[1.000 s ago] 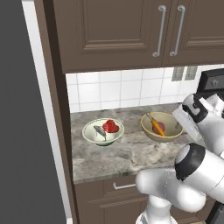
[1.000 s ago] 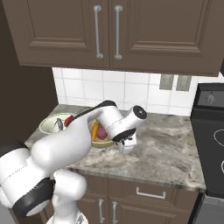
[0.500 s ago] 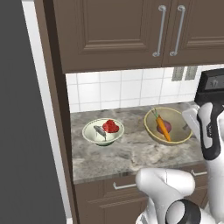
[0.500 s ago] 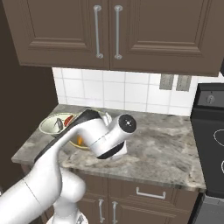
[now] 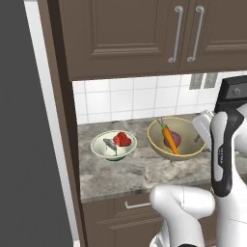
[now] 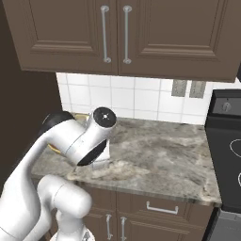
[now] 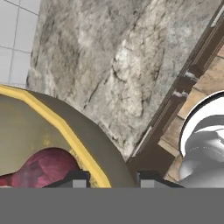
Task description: Place the bowl with the carrot and onion on the second highest shelf of the fridge. Place the bowl with the fish and steak on the top shelf of the fridge.
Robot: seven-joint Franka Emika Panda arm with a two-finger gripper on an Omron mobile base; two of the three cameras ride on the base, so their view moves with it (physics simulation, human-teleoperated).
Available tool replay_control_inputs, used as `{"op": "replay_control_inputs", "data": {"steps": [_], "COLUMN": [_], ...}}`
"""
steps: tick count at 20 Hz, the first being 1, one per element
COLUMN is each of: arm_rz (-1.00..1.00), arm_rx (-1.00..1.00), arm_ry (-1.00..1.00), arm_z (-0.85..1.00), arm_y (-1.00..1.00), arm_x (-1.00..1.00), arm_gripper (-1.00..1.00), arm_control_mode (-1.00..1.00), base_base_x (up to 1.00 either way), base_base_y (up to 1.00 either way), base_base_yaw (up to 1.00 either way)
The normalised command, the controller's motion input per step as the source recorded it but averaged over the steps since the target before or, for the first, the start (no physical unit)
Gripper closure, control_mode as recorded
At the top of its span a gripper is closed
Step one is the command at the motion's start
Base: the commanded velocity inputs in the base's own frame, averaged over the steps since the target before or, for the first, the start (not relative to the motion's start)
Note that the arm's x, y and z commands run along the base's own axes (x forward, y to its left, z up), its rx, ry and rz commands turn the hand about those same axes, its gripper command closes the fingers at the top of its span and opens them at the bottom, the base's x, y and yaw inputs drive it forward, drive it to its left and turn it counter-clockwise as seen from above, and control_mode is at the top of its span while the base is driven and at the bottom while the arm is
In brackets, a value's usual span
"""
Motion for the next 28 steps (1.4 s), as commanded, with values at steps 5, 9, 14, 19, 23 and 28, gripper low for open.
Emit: {"op": "replay_control_inputs", "data": {"steps": [5,9,14,19,23,28], "arm_rz": [-0.03,0.0,0.0,0.0,0.0,0.0], "arm_rx": [0.0,0.0,0.0,0.0,0.0,0.0], "arm_ry": [0.1,0.0,0.0,0.0,0.0,0.0], "arm_z": [0.2,0.0,0.0,0.0,0.0,0.0], "arm_y": [0.11,0.0,0.0,0.0,0.0,0.0], "arm_x": [-0.01,-0.03,0.0,0.0,0.0,0.0], "arm_gripper": [1.0,1.0,1.0,1.0,1.0,1.0], "arm_control_mode": [-1.0,1.0,1.0,1.0,1.0,1.0], "base_base_x": [0.0,-0.58,-1.0,-1.0,-1.0,-1.0], "base_base_y": [0.0,0.0,0.0,0.0,0.0,0.05], "base_base_yaw": [0.0,0.01,0.0,0.0,0.02,0.07]}}
